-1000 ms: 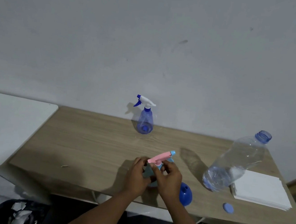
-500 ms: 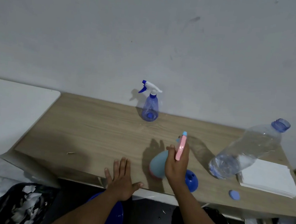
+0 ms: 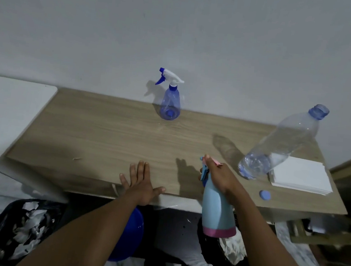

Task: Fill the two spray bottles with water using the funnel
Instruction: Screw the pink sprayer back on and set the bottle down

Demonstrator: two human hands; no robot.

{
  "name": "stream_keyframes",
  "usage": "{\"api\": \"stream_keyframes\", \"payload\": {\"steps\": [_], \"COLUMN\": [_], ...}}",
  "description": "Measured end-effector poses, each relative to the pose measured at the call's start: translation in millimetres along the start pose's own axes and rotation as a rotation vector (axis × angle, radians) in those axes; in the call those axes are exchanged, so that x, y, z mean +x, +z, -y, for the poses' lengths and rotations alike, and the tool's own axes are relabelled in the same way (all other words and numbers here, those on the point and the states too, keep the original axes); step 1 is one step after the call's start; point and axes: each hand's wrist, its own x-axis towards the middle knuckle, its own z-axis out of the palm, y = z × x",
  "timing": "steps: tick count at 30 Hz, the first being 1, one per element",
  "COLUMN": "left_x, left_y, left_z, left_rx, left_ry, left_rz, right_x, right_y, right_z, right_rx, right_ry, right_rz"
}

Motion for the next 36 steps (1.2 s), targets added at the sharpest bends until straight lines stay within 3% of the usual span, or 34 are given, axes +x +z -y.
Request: {"api": "stream_keyframes", "payload": {"steps": [8, 15, 23, 26, 31, 36], "left_x": [-5.0, -4.6, 2.0, 12.8, 26.8, 32.0], "left_y": [-2.7, 0.1, -10.7, -23.2, -27.3, -30.6], "left_z": [-3.4, -4.0, -18.0, -26.6, -27.6, -28.1], "left_rx": [0.01, -0.01, -0.059, -0.026, -0.045, -0.013], "left_ry": [-0.005, -0.002, 0.015, -0.016, -0.039, -0.048], "left_rz": [0.015, -0.018, -0.249, -0.167, 0.027, 0.088], "right_x": [-16.2, -24.5, -3.6, 14.6, 63.1, 129.7], "right_y": [-16.4, -31.1, -37.5, -40.6, -45.8, -43.6], "right_z": [4.7, -16.9, 8.3, 36.8, 71.7, 88.5], "right_rx": [-0.074, -0.209, 0.105, 0.202, -0.012, -0.118], "right_ry": [0.018, 0.099, -0.058, -0.182, -0.348, -0.389], "right_rz": [-0.046, -0.198, -0.408, -0.455, -0.492, -0.441]}}
